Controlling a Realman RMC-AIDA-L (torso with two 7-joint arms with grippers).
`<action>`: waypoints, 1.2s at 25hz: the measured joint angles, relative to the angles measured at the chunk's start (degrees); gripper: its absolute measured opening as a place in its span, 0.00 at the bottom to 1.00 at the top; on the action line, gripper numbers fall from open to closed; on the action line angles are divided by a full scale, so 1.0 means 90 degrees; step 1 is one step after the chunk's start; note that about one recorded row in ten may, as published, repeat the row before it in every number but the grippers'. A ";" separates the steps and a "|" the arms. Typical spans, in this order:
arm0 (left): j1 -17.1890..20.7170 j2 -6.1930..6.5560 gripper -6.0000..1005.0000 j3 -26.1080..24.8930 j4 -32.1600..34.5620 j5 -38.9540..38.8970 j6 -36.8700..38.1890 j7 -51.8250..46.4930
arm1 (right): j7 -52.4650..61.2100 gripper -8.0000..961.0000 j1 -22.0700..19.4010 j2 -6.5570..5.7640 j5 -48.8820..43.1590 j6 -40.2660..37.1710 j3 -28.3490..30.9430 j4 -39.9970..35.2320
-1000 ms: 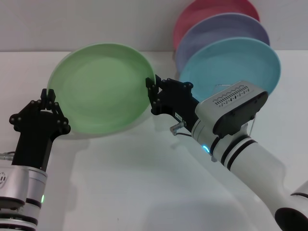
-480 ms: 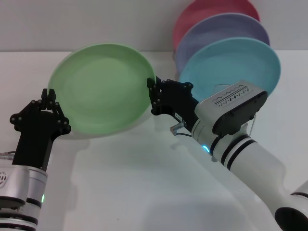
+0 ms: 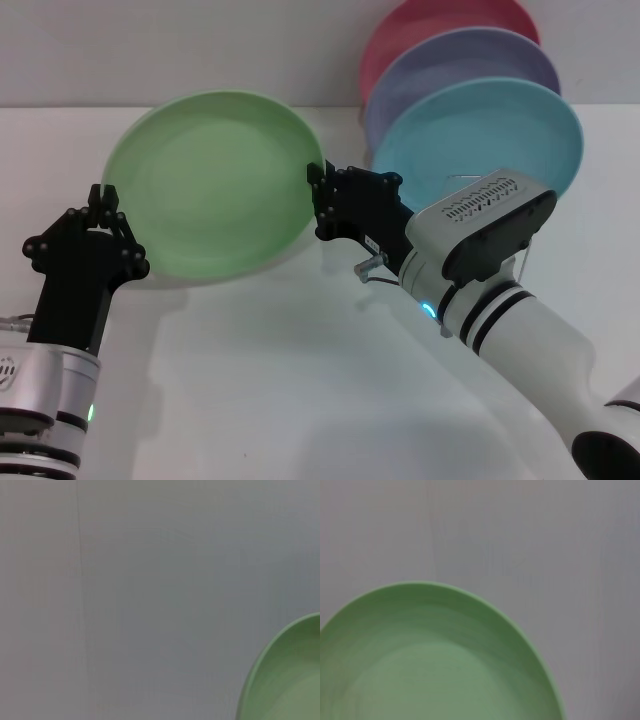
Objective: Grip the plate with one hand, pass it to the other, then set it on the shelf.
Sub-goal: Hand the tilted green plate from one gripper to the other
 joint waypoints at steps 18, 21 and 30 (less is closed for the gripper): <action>0.0029 0.0000 0.08 0.0104 0.0000 0.0007 0.0037 -0.0039 | 0.0000 0.04 -0.0035 0.0010 0.0038 -0.0001 0.0030 0.0014; 0.0017 0.0001 0.08 0.0104 0.0013 0.0006 0.0029 -0.0051 | 0.0000 0.04 -0.0042 0.0009 0.0028 -0.0002 0.0030 0.0019; -0.0038 0.0023 0.20 0.0073 0.0033 0.0009 -0.0003 -0.0098 | -0.0001 0.04 -0.0043 0.0010 0.0013 -0.0004 0.0027 0.0025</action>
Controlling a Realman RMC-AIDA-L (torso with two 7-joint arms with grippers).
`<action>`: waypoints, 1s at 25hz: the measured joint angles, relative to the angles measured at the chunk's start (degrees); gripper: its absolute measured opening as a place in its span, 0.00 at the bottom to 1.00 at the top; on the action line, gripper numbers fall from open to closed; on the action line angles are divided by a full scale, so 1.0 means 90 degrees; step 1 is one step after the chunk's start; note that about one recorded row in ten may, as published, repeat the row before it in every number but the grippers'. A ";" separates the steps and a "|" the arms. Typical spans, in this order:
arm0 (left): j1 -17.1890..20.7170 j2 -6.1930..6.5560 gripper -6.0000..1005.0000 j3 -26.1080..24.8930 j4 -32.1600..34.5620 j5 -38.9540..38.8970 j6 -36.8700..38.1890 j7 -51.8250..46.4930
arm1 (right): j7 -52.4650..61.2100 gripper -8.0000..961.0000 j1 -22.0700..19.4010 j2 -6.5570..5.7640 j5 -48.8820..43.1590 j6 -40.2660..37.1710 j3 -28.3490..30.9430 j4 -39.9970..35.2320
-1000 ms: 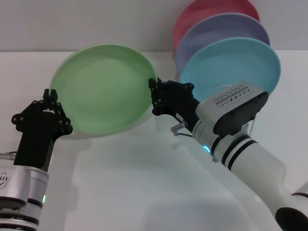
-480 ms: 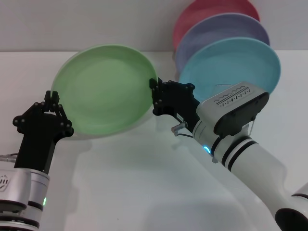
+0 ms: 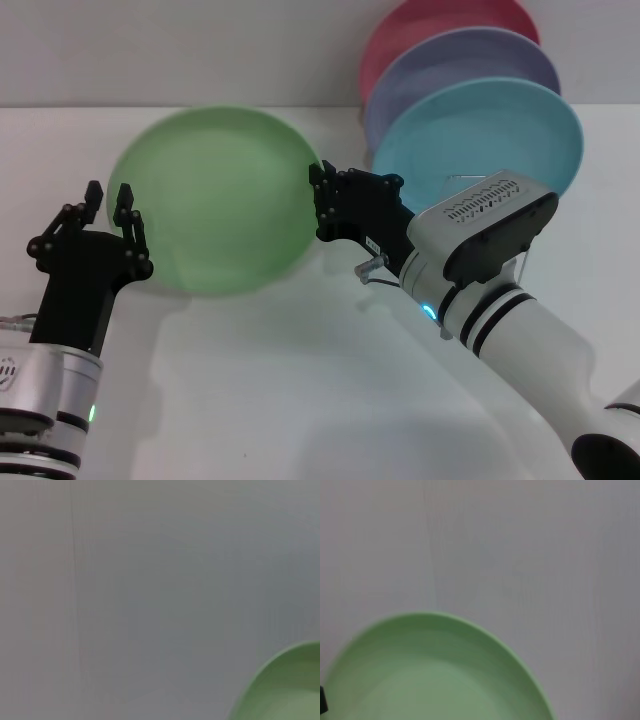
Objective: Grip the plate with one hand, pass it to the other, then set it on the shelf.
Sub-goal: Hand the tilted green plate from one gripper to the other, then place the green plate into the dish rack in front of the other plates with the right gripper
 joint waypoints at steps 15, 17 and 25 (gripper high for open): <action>0.0263 0.0050 0.52 -0.0012 0.0012 0.0187 0.1011 -0.0562 | 0.0000 0.03 0.0026 -0.0001 -0.0009 -0.0042 0.0001 -0.0038; 0.0287 0.0054 0.54 -0.0095 0.0051 0.0174 0.1100 -0.0663 | 0.0000 0.03 0.0021 -0.0001 -0.0139 -0.0163 -0.0004 -0.0082; 0.0285 0.0085 0.56 -0.0620 0.0656 0.0185 0.1184 -0.2039 | -0.0350 0.03 -0.0192 -0.0001 -0.0664 -0.1132 -0.0034 -0.0232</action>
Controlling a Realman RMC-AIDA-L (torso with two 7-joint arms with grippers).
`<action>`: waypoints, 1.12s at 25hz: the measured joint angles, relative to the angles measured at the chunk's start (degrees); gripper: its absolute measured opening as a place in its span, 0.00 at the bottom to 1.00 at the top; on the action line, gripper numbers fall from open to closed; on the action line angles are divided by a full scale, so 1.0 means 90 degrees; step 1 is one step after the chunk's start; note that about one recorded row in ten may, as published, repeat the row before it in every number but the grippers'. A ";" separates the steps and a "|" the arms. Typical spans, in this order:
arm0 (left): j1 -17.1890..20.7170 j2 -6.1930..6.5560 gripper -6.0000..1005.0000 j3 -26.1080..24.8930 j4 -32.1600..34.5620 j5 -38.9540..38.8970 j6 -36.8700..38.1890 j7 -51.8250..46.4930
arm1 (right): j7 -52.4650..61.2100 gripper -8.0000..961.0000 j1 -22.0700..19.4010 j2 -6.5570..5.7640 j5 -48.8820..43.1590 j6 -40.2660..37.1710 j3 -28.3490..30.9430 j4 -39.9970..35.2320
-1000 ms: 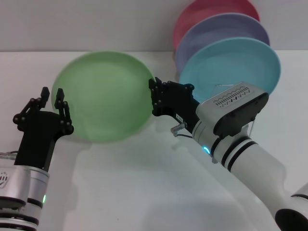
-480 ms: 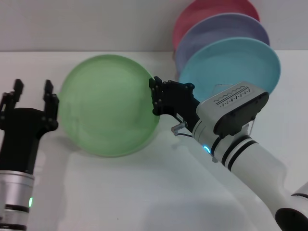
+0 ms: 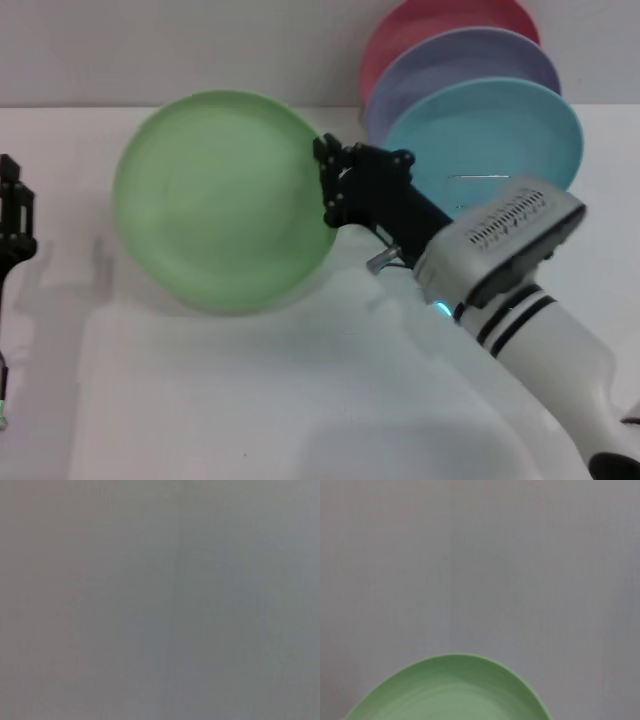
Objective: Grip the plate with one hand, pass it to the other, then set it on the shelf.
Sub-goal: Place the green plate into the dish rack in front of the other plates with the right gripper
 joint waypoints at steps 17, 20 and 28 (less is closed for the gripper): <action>-0.0066 -0.0003 0.55 -0.0013 0.0401 0.0010 0.0163 -0.0531 | -0.0436 0.03 -0.1109 -0.0040 -0.0967 -0.4242 0.0043 -0.1334; -0.0054 -0.0007 0.55 0.0014 0.0354 0.0040 0.0163 -0.0528 | -0.0434 0.03 -0.1162 -0.0062 -0.0964 -0.4685 0.0088 -0.1635; -0.0017 -0.0010 0.55 0.0106 0.0143 0.0081 0.0156 -0.0474 | -0.0251 0.03 -0.1093 -0.0100 -0.0960 -0.5205 0.0306 -0.2706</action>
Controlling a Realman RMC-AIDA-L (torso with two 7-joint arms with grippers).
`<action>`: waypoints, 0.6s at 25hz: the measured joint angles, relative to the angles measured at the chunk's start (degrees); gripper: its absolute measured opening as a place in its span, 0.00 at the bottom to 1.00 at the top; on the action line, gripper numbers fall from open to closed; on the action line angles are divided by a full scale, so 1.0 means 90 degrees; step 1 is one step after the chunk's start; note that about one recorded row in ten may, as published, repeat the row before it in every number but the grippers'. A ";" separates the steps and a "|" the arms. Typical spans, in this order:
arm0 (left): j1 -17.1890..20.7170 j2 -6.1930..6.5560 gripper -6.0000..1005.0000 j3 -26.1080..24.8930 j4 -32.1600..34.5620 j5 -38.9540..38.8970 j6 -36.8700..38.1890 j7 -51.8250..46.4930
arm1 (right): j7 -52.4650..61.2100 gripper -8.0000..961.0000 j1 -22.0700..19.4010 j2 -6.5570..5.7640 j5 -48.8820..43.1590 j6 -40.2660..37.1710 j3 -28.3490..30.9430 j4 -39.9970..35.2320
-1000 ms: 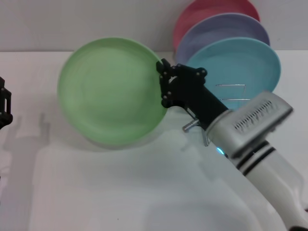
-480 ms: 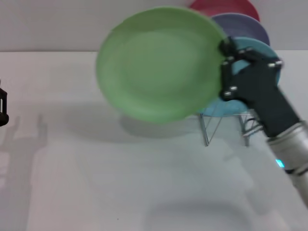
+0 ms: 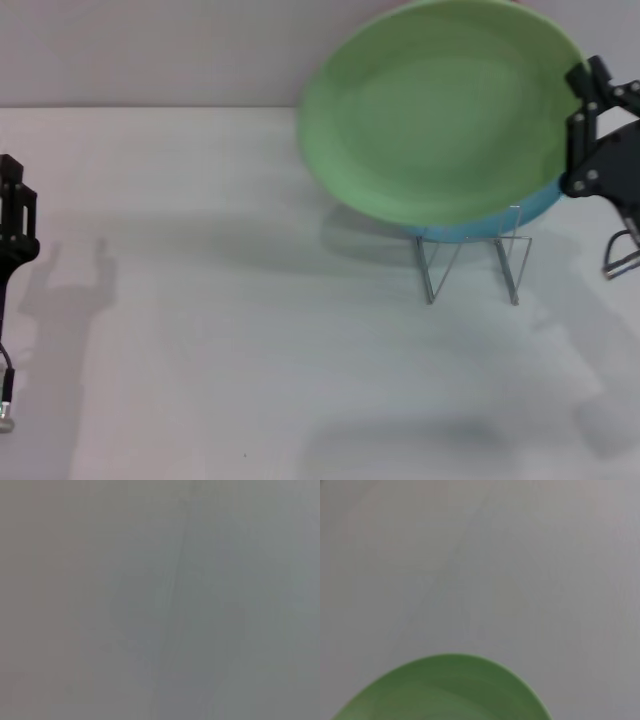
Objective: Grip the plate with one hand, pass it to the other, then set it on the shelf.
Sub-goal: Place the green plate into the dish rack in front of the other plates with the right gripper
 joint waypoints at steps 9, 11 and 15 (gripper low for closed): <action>-0.0011 -0.0038 0.55 0.0257 -0.0198 -0.0003 -0.0157 0.0030 | 0.0325 0.03 0.0261 -0.0047 0.0006 -0.0548 0.0049 -0.1409; -0.0010 -0.0040 0.55 0.0290 -0.0206 -0.0003 -0.0159 0.0030 | 0.0336 0.03 0.0281 -0.0062 0.0008 -0.0568 0.0050 -0.1510; -0.0002 -0.0052 0.55 0.0406 -0.0302 -0.0003 -0.0160 0.0032 | 0.0332 0.03 0.0326 -0.0162 0.0011 -0.0589 0.0019 -0.1703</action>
